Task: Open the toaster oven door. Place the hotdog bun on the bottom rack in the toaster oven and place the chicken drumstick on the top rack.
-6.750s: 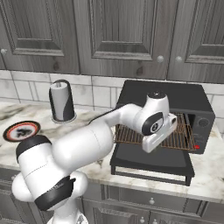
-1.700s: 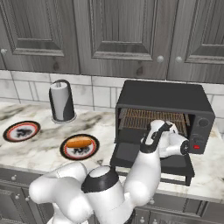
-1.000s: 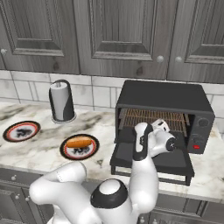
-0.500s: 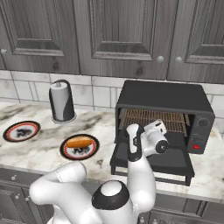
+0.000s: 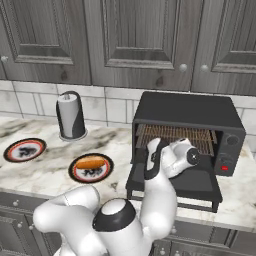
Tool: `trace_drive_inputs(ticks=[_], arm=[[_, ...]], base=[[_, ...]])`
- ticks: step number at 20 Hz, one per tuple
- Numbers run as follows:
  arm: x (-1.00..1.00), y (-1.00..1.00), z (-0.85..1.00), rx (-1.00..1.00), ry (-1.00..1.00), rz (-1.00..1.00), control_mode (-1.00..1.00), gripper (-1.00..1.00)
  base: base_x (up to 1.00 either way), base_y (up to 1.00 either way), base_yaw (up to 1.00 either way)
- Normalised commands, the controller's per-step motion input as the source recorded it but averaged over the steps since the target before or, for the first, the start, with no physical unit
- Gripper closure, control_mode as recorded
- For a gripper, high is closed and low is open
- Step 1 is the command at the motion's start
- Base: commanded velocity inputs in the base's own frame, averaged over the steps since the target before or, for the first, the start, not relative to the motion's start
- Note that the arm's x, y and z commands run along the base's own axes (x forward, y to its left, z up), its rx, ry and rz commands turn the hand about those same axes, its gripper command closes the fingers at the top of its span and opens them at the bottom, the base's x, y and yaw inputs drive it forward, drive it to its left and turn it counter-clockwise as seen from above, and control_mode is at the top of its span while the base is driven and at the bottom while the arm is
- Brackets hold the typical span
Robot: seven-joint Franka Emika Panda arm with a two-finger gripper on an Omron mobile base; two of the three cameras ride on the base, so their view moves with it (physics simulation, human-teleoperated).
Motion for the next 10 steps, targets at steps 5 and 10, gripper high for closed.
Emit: trace_drive_inputs(ticks=[5, 10], arm=[[-0.88, -0.79, 0.0, -0.16, 0.19, 0.25, -1.0, 1.0], [-1.0, -0.68, 0.0, -0.19, 0.12, 0.26, -1.0, 1.0]], base=[[0.0, 0.0, 0.0], [0.0, 0.0, 0.0]])
